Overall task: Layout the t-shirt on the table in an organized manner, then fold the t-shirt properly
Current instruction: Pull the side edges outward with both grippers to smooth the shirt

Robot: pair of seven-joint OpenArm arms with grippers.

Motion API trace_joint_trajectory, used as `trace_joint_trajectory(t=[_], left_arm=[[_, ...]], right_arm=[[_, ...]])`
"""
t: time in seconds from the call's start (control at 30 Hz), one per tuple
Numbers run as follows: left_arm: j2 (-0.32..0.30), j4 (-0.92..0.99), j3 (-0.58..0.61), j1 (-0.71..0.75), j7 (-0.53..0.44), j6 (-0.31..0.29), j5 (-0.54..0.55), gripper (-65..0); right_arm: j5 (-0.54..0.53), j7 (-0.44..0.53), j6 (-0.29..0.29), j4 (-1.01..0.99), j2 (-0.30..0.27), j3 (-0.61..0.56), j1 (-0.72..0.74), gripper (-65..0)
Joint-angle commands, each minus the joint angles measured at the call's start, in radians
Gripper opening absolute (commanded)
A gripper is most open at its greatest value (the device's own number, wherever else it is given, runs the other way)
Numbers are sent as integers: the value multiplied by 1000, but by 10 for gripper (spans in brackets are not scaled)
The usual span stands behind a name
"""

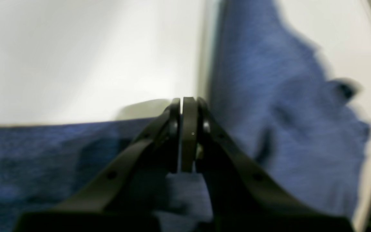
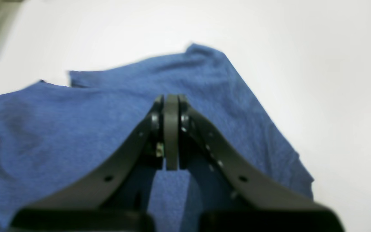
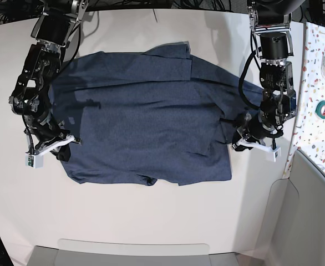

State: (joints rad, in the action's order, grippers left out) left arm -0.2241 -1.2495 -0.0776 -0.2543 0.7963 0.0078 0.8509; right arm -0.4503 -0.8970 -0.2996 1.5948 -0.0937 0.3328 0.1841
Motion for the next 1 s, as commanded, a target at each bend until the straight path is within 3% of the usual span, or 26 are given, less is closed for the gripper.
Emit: trace_joint_trajectory(t=[0.0,0.23,0.37,0.67,0.97], left_arm=[[-10,-39,-1,-27,-7,-10,28,-648],[-11,-72,-3,-4,24,-10,47,-648],[-11,-74,-3,26,47,-10,47,-648],[-11,-66,-3,34,58,-10,41,-648],[-11,92,8,40,51,-10,38,-648]], right_arm=[[-14,23,-3,-3,-7,-10,33,-650],[-14,32,-5,-175,7,-14,81,-650],[-14,123,-5,-262,4,-21,84,-650],[-14,137,-5,-313,-2,-21,84,-650],[-14,137,-3,-314,-2,-21,76,-650]])
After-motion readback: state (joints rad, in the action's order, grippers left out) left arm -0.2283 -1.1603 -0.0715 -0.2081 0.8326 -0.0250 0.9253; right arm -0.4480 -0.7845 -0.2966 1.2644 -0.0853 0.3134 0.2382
